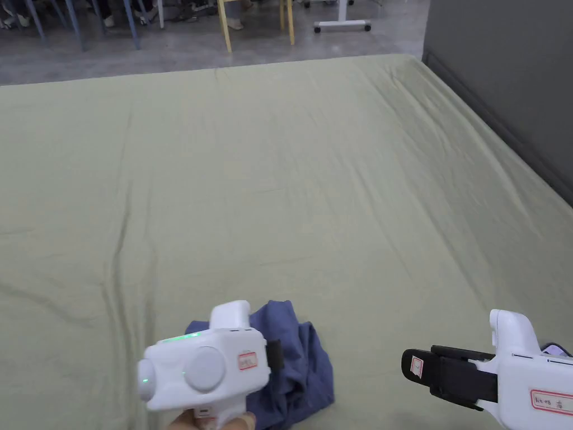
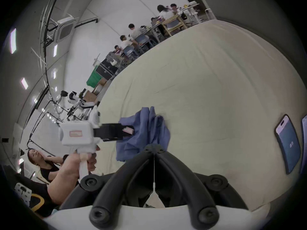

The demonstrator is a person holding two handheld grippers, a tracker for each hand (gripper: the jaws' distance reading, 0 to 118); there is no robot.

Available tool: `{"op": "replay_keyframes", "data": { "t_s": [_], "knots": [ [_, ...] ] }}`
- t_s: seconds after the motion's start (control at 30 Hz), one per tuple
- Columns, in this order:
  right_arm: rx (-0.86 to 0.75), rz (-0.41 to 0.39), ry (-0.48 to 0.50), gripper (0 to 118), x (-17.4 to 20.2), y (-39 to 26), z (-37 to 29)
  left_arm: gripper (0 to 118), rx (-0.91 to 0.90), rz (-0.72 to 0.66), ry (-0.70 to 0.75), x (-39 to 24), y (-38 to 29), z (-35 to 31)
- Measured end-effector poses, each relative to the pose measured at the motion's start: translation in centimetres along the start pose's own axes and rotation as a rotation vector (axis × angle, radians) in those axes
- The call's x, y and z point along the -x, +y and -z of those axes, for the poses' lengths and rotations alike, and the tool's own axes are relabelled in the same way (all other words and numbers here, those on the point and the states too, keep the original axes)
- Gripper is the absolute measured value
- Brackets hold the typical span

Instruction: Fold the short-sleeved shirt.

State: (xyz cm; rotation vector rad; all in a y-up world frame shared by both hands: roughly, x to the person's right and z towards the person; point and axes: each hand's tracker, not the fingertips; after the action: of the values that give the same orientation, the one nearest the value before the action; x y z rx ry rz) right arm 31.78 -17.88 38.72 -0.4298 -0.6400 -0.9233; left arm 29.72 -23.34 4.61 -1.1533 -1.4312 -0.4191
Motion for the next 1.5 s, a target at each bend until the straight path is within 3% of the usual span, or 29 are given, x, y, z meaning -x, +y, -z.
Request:
{"op": "replay_keyframes", "data": {
  "t_s": [0.1, 0.17, 0.37, 0.5, 0.6, 0.73, 0.8, 0.87, 0.9, 0.93, 0.97, 1.0, 1.03, 1.17, 1.3, 1.33, 1.37, 1.4, 1.43, 1.5],
  "knots": [
    [0.001, -0.003, -0.020, 2, -0.1, -0.2, -1.2, 0, 0.115, 0.117, 0.021, -3.4, -0.9, 5.2],
    [0.001, -0.014, -0.050, 2, -0.2, -0.2, -1.9, 0, 0.175, 0.120, -0.022, -5.2, -1.5, 7.3],
    [-0.030, -0.003, -0.067, 2, -0.7, 0.6, -2.9, 0, 0.137, 0.065, -0.232, -5.8, -1.8, 3.2],
    [0.014, -0.050, -0.037, 2, 1.2, 2.1, 0.7, 0, 0.013, -0.017, -0.314, 0.1, -1.7, -4.2],
    [0.081, -0.088, 0.085, 2, 2.8, 2.8, 5.7, 0, -0.067, -0.120, -0.197, 6.6, -2.2, -8.7],
    [0.198, -0.074, 0.184, 2, 4.1, 3.2, 14.0, 0, -0.112, -0.253, -0.104, 13.8, -3.0, -12.0],
    [0.264, -0.071, 0.148, 2, 3.8, 3.2, 17.6, 0, -0.135, -0.331, -0.134, 15.7, -3.5, -12.5],
    [0.328, -0.105, 0.000, 2, 2.7, 2.8, 20.1, 0, -0.153, -0.351, -0.160, 16.6, -3.8, -12.6],
    [0.370, -0.117, -0.102, 2, 2.0, 2.5, 21.0, 5, -0.155, -0.346, -0.168, 16.5, -3.9, -12.3],
    [0.404, -0.117, -0.162, 2, 0.9, 2.2, 21.5, 34, -0.156, -0.339, -0.175, 16.4, -3.8, -12.0],
    [0.382, -0.065, -0.112, 2, -0.2, 2.0, 21.3, 86, -0.161, -0.326, -0.185, 16.2, -3.7, -11.5],
    [0.344, 0.007, -0.028, 2, -1.1, 2.0, 20.8, 118, -0.146, -0.308, -0.176, 15.7, -3.5, -10.5],
    [0.346, 0.060, -0.013, 2, -1.6, 2.2, 20.4, 118, -0.174, -0.283, -0.198, 15.3, -3.2, -10.2],
    [0.339, 0.024, -0.063, 2, -2.4, 2.1, 19.5, 118, -0.072, -0.234, -0.195, 13.7, -3.0, -5.7],
    [0.317, 0.098, -0.040, 2, -2.9, 1.7, 19.5, 117, 0.013, -0.241, -0.247, 13.0, -2.5, -1.5],
    [0.315, 0.092, -0.041, 2, -2.9, 1.6, 19.5, 105, 0.026, -0.264, -0.289, 13.0, -2.6, -0.8],
    [0.313, 0.086, -0.041, 2, -2.8, 1.6, 19.6, 79, 0.023, -0.309, -0.327, 12.9, -2.7, -0.5],
    [0.311, 0.083, -0.043, 2, -2.7, 1.6, 19.5, 37, -0.002, -0.335, -0.339, 12.7, -2.8, -0.7],
    [0.309, 0.077, -0.051, 2, -2.7, 1.5, 19.5, 37, -0.026, -0.327, -0.250, 12.6, -2.5, -1.0],
    [0.306, 0.078, -0.048, 2, -2.6, 1.4, 19.4, 36, 0.006, -0.312, -0.304, 12.7, -2.4, -1.4]
  ]
}}
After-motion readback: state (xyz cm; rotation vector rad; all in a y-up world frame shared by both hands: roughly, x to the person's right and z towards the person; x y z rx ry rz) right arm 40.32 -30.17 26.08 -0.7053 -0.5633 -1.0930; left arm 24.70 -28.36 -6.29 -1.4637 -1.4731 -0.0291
